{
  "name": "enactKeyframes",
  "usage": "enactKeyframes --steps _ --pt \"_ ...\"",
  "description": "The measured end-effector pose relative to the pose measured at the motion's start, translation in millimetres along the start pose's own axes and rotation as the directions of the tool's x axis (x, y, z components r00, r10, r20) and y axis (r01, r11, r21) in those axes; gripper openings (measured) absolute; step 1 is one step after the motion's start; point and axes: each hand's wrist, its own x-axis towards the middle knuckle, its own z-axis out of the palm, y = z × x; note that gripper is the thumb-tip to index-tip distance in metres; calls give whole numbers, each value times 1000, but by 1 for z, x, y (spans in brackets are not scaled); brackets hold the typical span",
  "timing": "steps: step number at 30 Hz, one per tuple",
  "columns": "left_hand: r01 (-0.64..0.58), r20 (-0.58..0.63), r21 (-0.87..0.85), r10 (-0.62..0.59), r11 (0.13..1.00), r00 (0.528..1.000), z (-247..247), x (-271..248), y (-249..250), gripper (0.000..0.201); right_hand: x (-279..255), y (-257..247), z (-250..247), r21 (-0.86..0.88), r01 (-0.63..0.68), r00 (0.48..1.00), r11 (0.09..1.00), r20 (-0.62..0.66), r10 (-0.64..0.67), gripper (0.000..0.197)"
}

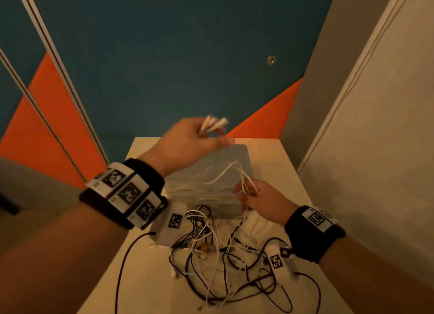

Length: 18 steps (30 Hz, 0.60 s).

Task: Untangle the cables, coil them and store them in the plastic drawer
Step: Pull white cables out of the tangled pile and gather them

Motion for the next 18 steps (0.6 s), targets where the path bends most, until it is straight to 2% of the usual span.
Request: enactKeyframes --steps 3,6,12,16,18 --pt "6 -218 -241 -60 970 974 -18 13 10 31 -2 21 -5 -50 -31 999 998 14 32 12" --pt "-29 -277 -477 -119 878 953 -35 21 27 31 -6 41 -6 -139 -48 997 989 60 57 16" --pt "-94 -328 -511 -92 855 940 -58 27 50 37 -19 69 16 -367 -86 971 926 177 160 5" --pt "-121 -365 -498 -81 859 928 -68 28 52 38 -25 86 26 -431 -68 909 900 344 233 7" --pt "-130 -375 -481 -70 867 924 -70 29 51 38 -27 84 28 -449 -52 890 892 384 246 11"
